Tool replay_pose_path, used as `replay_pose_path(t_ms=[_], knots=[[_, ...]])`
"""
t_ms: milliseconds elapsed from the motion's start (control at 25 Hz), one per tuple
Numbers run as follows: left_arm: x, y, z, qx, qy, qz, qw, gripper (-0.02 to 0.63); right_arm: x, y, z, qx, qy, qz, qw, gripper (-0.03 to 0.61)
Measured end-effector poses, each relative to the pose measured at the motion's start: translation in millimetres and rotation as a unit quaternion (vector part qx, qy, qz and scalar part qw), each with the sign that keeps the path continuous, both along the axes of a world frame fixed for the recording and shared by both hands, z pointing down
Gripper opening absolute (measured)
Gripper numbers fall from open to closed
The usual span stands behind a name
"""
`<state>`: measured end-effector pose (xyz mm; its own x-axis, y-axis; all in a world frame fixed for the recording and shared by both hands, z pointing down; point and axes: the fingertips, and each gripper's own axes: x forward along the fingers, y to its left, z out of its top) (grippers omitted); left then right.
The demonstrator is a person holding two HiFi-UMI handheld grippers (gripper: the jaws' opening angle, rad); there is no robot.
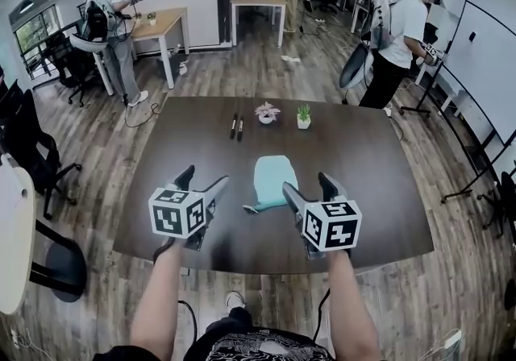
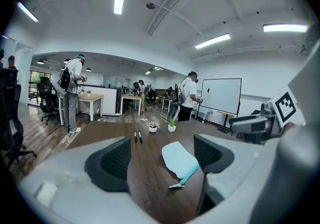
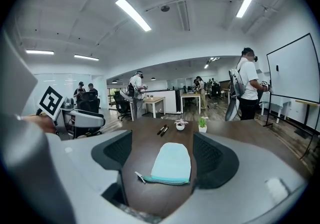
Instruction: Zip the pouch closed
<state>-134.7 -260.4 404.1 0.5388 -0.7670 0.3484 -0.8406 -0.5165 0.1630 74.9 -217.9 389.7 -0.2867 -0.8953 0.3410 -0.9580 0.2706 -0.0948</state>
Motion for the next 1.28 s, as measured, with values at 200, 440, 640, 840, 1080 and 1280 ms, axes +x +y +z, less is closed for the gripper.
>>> replay_pose_path(t_ms=[200, 440, 640, 840, 1080, 1280], knots=[[-2, -20, 4, -0.006, 0.002, 0.019, 0.9998, 0.396, -8, -16, 1, -0.006, 0.000, 0.012, 1.000, 0.371], [-1, -37, 12, -0.012, 0.003, 0.047, 0.9988, 0.396, -17, -25, 9, -0.013, -0.009, 0.030, 0.999, 0.367], [11, -46, 18, -0.014, -0.002, 0.081, 0.9966, 0.397, -20, -28, 17, -0.021, -0.011, 0.042, 0.999, 0.360], [23, -50, 32, -0.022, -0.014, 0.118, 0.9926, 0.396, -23, -32, 30, -0.031, -0.008, 0.056, 0.998, 0.360], [47, -50, 51, -0.030, -0.035, 0.185, 0.9816, 0.397, -26, -35, 55, -0.053, -0.009, 0.072, 0.996, 0.353], [63, -48, 78, -0.040, -0.063, 0.233, 0.9696, 0.397, -31, -37, 75, -0.068, -0.025, 0.080, 0.994, 0.347]])
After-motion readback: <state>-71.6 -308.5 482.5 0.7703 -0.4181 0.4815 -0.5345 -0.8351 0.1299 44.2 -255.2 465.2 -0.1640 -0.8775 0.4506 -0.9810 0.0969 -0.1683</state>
